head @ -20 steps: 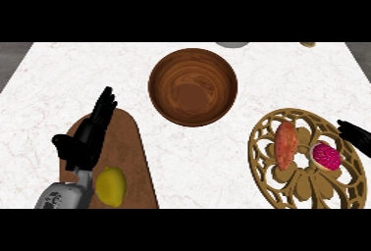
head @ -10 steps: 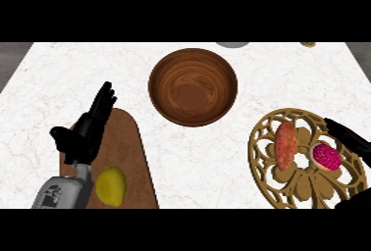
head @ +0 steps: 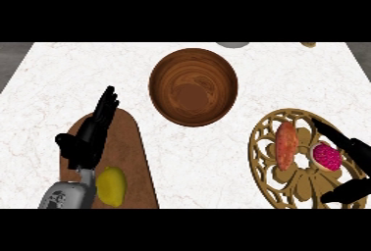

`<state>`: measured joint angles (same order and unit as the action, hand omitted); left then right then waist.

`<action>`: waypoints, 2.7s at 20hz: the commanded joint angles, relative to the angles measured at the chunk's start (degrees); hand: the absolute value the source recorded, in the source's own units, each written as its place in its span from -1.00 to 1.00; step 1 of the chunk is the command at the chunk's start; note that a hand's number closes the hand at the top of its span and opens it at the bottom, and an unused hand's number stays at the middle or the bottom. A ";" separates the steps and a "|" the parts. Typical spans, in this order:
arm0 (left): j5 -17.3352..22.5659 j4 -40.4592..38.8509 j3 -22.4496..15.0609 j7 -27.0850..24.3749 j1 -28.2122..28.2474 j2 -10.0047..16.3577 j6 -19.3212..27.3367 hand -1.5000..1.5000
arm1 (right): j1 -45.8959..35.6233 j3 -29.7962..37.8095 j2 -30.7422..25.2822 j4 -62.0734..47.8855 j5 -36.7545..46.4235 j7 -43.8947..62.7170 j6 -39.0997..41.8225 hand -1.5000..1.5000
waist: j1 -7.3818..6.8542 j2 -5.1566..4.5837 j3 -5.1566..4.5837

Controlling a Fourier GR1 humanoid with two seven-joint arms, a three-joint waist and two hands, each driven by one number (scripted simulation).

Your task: Pick the cupcake from the placemat and place it in the bowl

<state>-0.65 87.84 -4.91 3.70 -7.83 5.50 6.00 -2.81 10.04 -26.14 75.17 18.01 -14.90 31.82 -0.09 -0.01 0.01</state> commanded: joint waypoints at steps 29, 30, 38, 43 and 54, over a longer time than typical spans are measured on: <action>-1.21 -1.54 0.85 0.94 -1.63 -1.86 -0.20 0.00 | -4.50 -33.46 -2.71 31.88 -10.44 -28.41 14.36 1.00 | 0.51 0.31 -0.04; -2.22 -1.25 0.94 0.45 -1.80 -1.28 0.30 0.00 | -5.59 -31.04 -4.08 33.64 -13.98 -27.14 14.56 1.00 | 0.48 0.27 -0.05; -2.19 3.31 -0.22 0.97 2.62 -1.13 -0.67 0.00 | -11.58 -18.49 -11.83 47.26 -37.77 -5.22 11.53 1.00 | 0.15 0.26 -0.09; -3.89 -0.74 -0.23 1.61 -2.31 -3.11 1.26 0.00 | -24.81 -19.01 -9.24 43.49 -47.86 10.50 5.54 1.00 | -0.20 0.03 -0.09; -1.54 -0.45 1.50 2.11 -2.25 -1.77 -1.96 0.00 | -45.86 -23.72 -0.62 29.99 -43.80 25.88 -2.99 1.00 | -0.69 -0.03 -0.07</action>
<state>-2.40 87.29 -3.40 4.79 -9.25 3.85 4.50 -42.27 -11.20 -30.73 110.35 -29.83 7.62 30.46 -0.67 -0.01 -0.08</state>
